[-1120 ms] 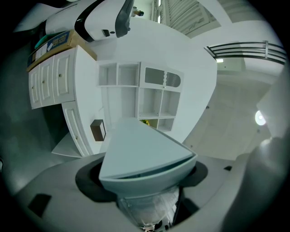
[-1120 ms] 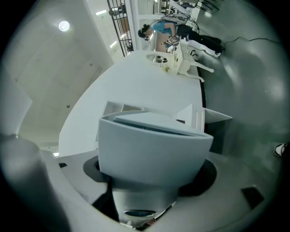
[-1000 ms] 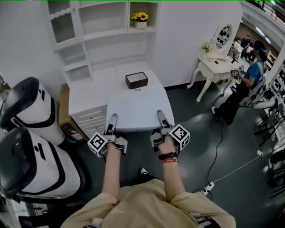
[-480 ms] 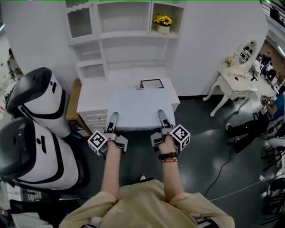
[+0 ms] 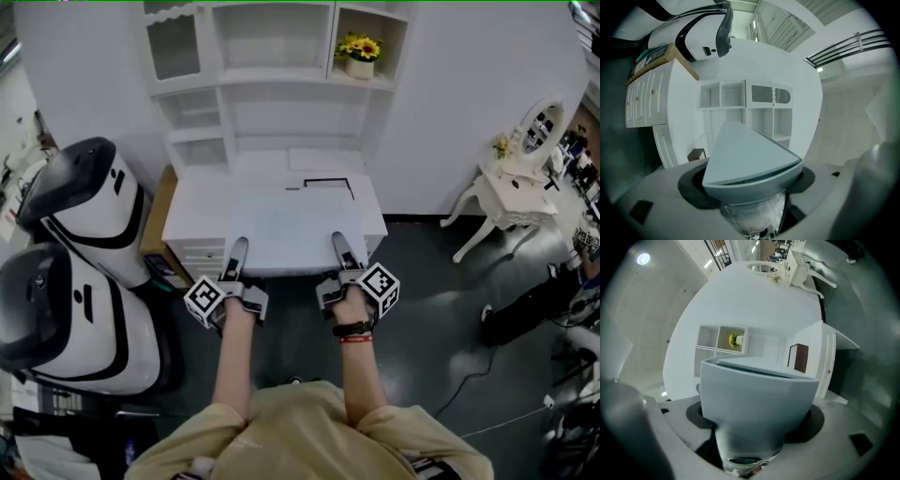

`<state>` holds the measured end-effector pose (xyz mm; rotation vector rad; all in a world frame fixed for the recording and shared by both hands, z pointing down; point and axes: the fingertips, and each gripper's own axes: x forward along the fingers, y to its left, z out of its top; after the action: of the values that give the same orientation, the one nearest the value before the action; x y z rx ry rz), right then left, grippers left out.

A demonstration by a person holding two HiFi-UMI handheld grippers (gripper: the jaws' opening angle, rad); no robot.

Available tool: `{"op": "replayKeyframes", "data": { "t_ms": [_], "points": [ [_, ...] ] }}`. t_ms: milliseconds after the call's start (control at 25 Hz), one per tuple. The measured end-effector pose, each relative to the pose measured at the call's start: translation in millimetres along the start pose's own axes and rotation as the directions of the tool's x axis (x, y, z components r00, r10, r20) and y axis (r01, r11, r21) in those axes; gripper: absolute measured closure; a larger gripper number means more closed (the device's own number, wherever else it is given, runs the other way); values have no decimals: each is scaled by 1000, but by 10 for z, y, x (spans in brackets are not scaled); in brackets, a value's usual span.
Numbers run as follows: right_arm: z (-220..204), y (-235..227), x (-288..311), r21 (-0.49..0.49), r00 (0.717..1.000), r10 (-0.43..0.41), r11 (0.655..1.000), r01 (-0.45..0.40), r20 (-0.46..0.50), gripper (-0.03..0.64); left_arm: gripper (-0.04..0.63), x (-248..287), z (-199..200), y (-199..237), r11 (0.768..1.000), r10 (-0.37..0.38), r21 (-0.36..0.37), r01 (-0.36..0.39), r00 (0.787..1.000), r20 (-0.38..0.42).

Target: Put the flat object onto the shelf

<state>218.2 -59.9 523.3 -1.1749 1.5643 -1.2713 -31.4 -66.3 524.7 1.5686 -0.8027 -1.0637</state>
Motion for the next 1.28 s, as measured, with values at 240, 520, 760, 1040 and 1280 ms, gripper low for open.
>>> {"op": "replayKeyframes", "data": {
  "t_ms": [240, 520, 760, 1040, 1280],
  "points": [
    [192, -171, 122, 15, 1000, -16, 1000, 16, -8, 242, 233, 156, -117, 187, 1000, 26, -5, -26, 1000, 11],
    [243, -220, 391, 41, 999, -14, 999, 15, -33, 242, 233, 298, -43, 224, 998, 58, 15, -58, 998, 31],
    [92, -305, 800, 47, 998, -27, 998, 30, -60, 242, 233, 481, 284, 401, 997, 73, 3, -73, 996, 55],
    [65, -232, 1481, 47, 998, -21, 999, 24, -62, 242, 233, 1034, 744, 433, 999, 52, 9, -53, 997, 58],
    [83, -178, 2018, 46, 998, -27, 999, 29, -53, 244, 233, 1485, 1069, 489, 999, 49, 0, -49, 998, 50]
  ]
}}
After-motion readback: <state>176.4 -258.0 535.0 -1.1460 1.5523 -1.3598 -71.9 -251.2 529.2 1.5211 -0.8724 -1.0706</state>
